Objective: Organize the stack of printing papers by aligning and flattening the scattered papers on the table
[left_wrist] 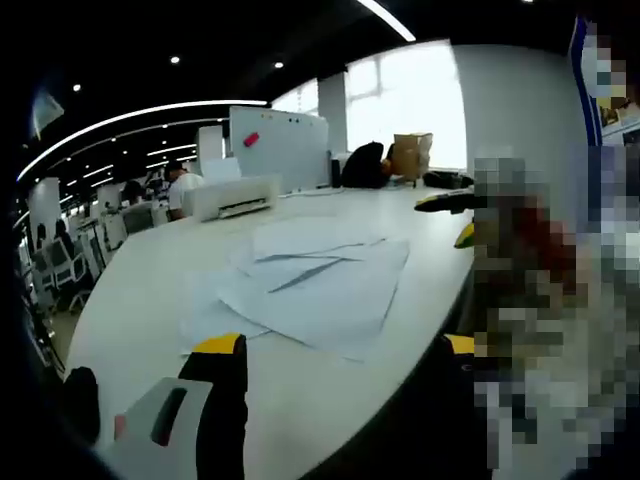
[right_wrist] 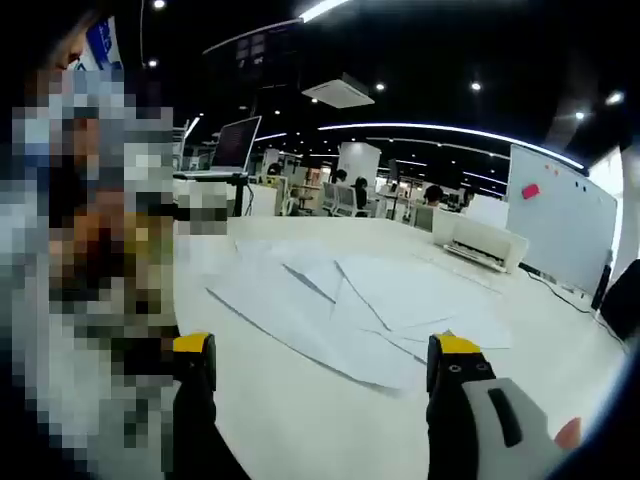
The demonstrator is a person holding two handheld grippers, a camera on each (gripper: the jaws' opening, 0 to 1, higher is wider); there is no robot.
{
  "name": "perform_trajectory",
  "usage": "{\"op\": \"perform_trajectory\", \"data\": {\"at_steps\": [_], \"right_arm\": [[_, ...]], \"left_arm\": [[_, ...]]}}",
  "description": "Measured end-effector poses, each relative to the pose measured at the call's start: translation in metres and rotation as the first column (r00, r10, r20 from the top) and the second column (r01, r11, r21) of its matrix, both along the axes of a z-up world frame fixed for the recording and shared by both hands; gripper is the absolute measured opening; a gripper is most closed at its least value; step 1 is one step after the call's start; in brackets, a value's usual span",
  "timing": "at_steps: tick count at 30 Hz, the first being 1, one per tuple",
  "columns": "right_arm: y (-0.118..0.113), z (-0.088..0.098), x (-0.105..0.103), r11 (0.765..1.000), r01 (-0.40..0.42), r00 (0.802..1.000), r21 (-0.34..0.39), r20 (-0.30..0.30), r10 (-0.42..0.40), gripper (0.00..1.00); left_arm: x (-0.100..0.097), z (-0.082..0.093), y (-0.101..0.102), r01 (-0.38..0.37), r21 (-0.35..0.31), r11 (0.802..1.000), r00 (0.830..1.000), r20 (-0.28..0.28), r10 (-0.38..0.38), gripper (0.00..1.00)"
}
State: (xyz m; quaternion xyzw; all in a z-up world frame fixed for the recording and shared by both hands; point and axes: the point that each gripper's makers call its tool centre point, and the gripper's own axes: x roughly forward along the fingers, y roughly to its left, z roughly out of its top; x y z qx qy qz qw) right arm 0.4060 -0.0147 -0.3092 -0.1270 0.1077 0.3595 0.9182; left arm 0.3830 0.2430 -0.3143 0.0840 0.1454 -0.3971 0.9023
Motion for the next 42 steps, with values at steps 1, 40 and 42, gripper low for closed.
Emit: {"op": "perform_trajectory", "data": {"at_steps": [1,40,42], "right_arm": [[0.001,0.000,0.000,1.000,-0.003,1.000,-0.003,0.001,0.003,0.82],[0.008,0.008,0.003,1.000,-0.005,1.000,-0.007,0.012,0.005,0.82],[0.007,0.009,0.004,1.000,0.001,1.000,-0.006,0.013,-0.001,0.82]], "left_arm": [[0.000,0.000,0.000,0.001,0.001,1.000,1.000,0.001,-0.001,0.81],[0.007,0.016,-0.003,0.011,-0.011,1.000,0.999,0.035,-0.011,0.80],[0.008,0.016,-0.002,0.010,-0.007,1.000,0.999,0.036,-0.010,0.80]]}}
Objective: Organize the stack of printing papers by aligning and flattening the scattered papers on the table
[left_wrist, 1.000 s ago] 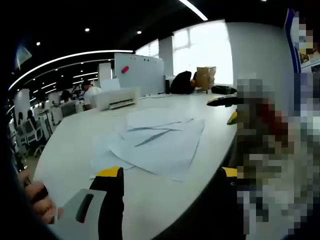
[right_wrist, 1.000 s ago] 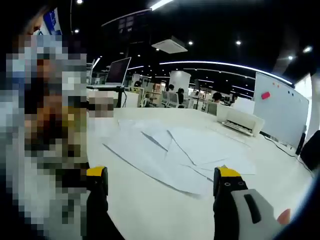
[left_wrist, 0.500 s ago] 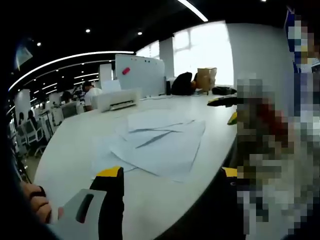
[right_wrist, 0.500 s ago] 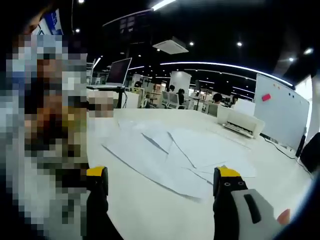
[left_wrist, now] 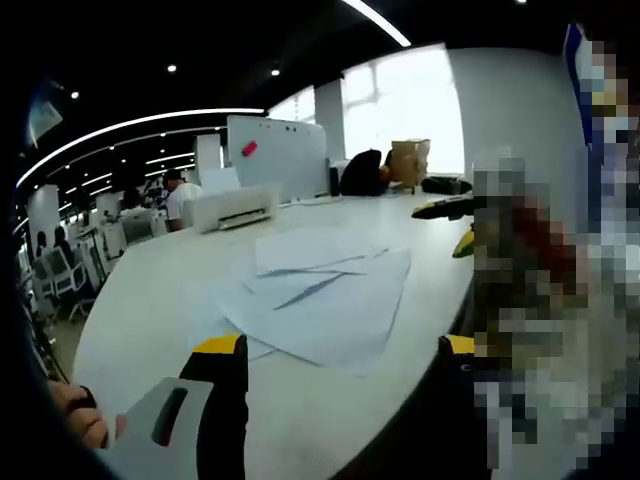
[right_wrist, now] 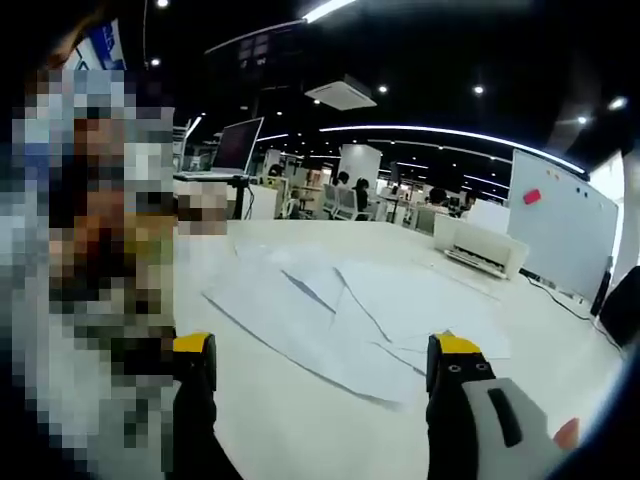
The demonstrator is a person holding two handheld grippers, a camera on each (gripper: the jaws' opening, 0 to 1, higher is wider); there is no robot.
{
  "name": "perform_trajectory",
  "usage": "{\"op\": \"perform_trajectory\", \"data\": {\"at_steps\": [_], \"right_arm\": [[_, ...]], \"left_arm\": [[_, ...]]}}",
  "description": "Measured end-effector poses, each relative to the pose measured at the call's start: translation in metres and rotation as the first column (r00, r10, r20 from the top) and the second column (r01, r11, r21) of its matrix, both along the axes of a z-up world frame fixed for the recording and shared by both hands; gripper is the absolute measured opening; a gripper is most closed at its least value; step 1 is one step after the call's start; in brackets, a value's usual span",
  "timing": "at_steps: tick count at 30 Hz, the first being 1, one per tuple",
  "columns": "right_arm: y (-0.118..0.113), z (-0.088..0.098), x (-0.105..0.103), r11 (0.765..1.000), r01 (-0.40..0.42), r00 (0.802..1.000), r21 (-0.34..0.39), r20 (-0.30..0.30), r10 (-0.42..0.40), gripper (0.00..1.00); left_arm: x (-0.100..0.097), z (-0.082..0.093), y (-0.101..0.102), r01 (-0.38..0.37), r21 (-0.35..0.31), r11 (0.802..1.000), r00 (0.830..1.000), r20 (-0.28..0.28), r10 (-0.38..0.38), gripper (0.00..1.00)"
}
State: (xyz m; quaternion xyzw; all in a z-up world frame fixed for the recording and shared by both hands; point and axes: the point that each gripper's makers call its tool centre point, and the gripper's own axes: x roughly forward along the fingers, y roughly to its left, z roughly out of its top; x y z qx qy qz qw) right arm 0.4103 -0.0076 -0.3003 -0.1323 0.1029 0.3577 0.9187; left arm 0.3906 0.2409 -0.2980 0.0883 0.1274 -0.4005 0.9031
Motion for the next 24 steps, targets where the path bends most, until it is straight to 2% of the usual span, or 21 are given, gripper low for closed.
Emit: {"op": "perform_trajectory", "data": {"at_steps": [16,20,24], "right_arm": [[0.000,0.007,0.005,1.000,0.011,1.000,0.005,0.014,-0.011,0.81],[-0.001,0.012,0.009,1.000,0.024,0.999,0.009,0.026,-0.024,0.81],[-0.003,0.022,0.019,0.998,0.056,0.997,0.022,0.046,-0.057,0.79]], "left_arm": [[0.003,0.008,-0.007,0.010,-0.001,1.000,1.000,0.011,-0.010,0.80],[0.004,0.015,-0.013,0.029,-0.005,1.000,0.999,0.030,-0.029,0.80],[0.003,0.015,-0.013,0.040,-0.004,0.999,0.999,0.030,-0.040,0.80]]}}
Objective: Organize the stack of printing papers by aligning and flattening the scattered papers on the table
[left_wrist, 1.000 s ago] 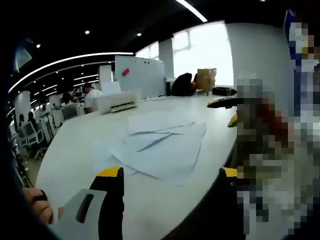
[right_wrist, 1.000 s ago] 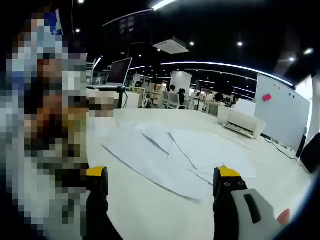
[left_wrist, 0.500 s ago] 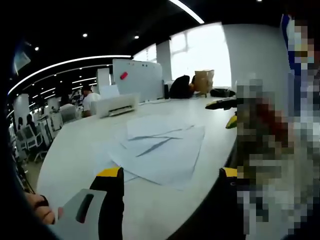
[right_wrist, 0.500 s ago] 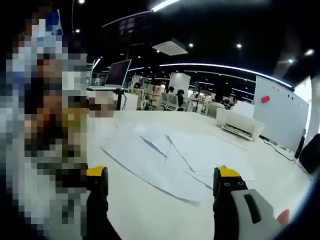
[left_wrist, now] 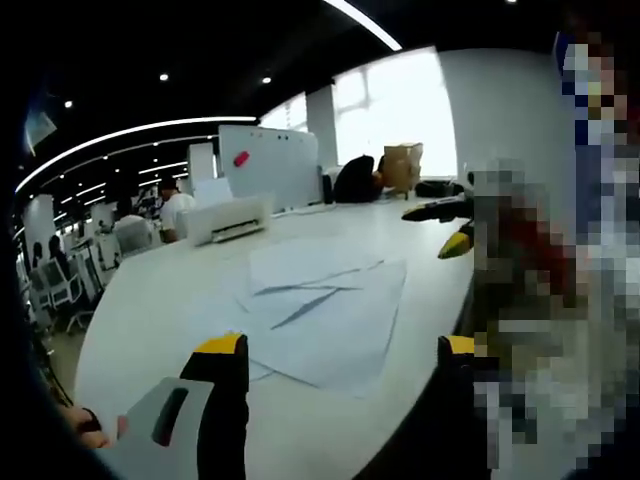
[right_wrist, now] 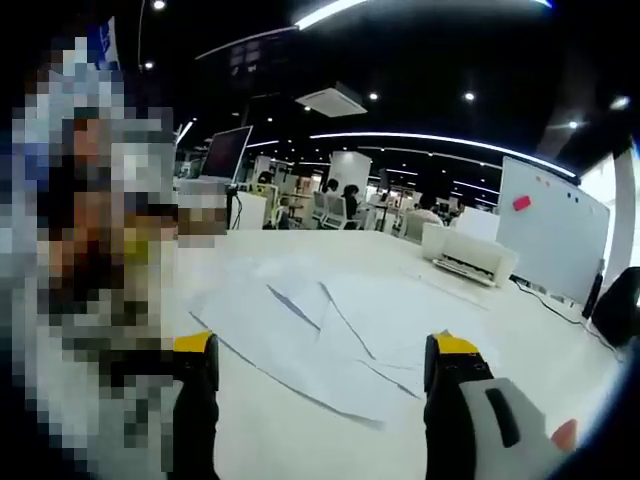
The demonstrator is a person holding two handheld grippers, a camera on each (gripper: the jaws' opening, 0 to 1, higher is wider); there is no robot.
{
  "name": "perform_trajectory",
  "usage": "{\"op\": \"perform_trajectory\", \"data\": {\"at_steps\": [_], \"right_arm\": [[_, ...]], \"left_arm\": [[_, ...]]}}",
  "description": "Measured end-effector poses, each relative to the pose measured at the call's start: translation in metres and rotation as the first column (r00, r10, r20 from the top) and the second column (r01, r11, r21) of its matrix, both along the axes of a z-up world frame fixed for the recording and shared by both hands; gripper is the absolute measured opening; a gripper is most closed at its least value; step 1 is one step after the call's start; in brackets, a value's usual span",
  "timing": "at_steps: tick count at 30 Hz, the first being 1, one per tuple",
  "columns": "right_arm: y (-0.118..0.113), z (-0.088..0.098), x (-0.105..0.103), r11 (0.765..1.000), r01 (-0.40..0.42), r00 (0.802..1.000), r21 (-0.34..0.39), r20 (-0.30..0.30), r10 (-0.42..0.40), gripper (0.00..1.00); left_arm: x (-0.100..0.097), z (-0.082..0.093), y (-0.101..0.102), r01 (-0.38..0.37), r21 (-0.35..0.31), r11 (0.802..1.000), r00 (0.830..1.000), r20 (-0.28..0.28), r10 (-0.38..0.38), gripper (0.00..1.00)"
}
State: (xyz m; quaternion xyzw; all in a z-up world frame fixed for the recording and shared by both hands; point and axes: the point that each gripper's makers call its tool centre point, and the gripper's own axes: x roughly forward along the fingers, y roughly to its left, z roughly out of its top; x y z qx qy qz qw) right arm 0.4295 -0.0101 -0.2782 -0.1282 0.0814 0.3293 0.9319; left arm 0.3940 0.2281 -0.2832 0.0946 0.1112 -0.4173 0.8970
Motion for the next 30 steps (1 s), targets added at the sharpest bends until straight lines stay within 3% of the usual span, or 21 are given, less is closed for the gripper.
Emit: {"op": "perform_trajectory", "data": {"at_steps": [3,11,15,22,30], "right_arm": [[0.000,0.007,0.012,1.000,0.026,1.000,0.008,0.009,-0.026,0.80],[0.012,0.001,0.050,0.993,0.061,0.998,-0.105,0.011,-0.060,0.79],[0.026,-0.004,0.069,0.995,0.040,0.999,-0.087,-0.020,-0.042,0.79],[0.059,-0.012,0.121,0.997,0.027,0.998,-0.073,-0.056,-0.031,0.79],[0.080,-0.021,0.143,0.999,0.002,0.995,-0.046,-0.098,-0.007,0.80]], "left_arm": [[-0.001,-0.001,0.000,0.010,-0.009,1.000,1.000,-0.001,-0.010,0.79],[0.001,-0.002,0.007,-0.003,-0.007,1.000,1.000,0.005,0.003,0.79],[-0.004,0.001,0.015,-0.009,-0.026,1.000,1.000,0.009,0.010,0.79],[-0.011,0.004,0.031,-0.039,-0.038,0.999,0.999,0.010,0.039,0.78],[-0.014,0.005,0.045,-0.067,-0.039,0.997,0.998,0.007,0.067,0.78]]}}
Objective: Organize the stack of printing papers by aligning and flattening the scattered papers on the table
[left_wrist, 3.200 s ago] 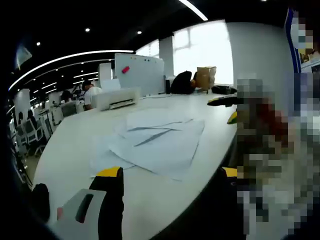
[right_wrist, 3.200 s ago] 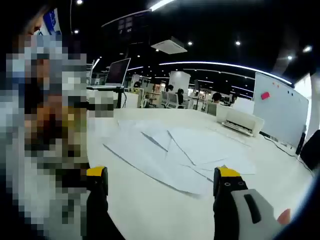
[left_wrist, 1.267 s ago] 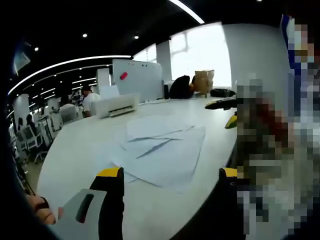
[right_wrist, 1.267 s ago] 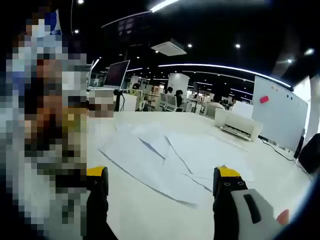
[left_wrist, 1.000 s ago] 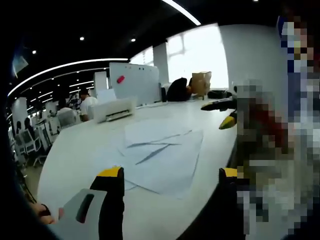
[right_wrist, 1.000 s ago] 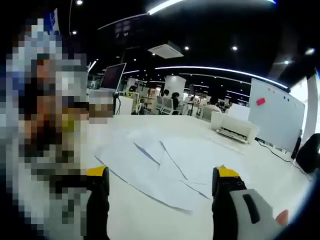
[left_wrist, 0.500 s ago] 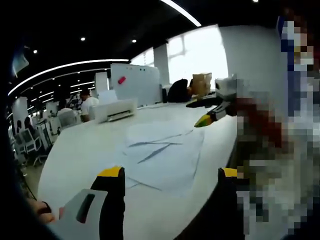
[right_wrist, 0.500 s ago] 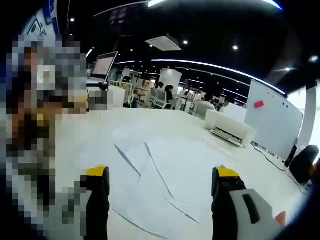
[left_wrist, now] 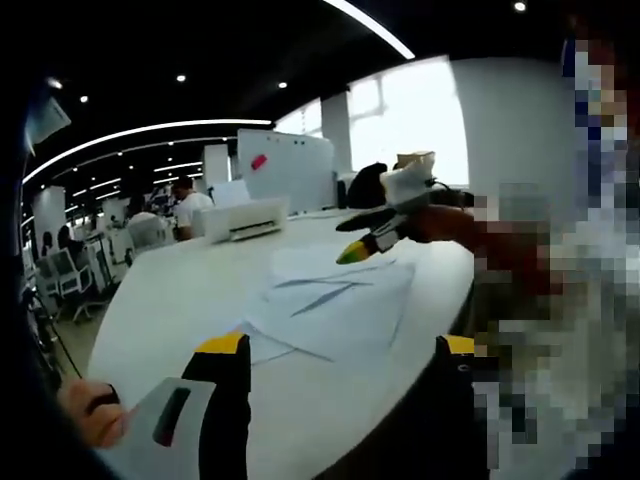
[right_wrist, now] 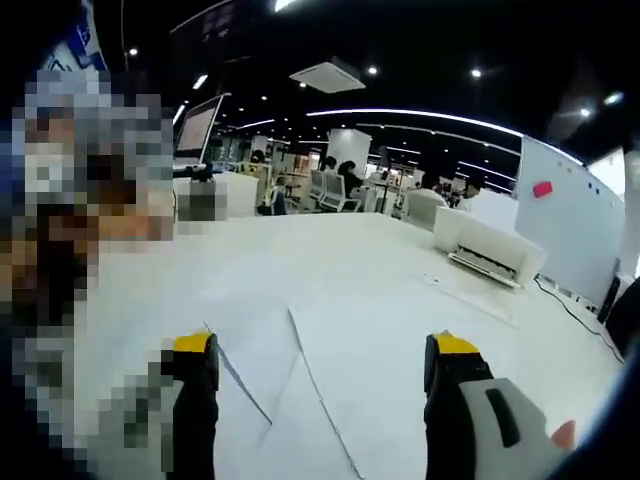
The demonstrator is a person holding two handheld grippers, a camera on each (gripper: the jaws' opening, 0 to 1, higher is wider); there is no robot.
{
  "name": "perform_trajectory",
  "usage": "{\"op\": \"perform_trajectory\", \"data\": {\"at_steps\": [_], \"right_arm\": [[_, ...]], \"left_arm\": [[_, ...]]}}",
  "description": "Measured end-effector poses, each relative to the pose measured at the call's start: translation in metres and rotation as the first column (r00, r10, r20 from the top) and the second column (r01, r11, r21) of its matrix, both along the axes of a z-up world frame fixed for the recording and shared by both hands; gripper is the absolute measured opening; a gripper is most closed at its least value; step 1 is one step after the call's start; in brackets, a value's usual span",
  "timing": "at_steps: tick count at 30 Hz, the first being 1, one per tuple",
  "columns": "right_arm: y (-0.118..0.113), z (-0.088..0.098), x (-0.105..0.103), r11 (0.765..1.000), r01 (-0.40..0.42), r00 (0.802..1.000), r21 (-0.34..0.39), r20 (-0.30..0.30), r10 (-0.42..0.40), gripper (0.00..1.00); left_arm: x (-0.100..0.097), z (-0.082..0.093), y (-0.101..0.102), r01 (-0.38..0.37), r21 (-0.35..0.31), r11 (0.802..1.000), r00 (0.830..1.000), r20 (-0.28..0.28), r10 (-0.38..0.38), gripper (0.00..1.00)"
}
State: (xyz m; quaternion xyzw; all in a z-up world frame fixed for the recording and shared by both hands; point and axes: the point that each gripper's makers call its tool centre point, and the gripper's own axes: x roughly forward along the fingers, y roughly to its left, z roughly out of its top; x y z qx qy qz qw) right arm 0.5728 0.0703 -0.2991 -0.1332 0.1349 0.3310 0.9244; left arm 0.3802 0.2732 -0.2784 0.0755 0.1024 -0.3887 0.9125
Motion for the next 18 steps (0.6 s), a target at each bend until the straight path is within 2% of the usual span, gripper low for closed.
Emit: {"op": "perform_trajectory", "data": {"at_steps": [10,18], "right_arm": [[0.009,-0.005,0.020,0.999,0.005,1.000,0.032,-0.009,-0.005,0.83],[0.018,-0.022,0.031,1.000,-0.025,0.998,-0.006,-0.049,0.025,0.85]], "left_arm": [[0.001,0.002,0.005,-0.015,0.004,1.000,1.000,-0.001,0.015,0.78],[-0.001,0.001,0.012,-0.034,0.018,0.999,0.999,-0.008,0.034,0.78]]}}
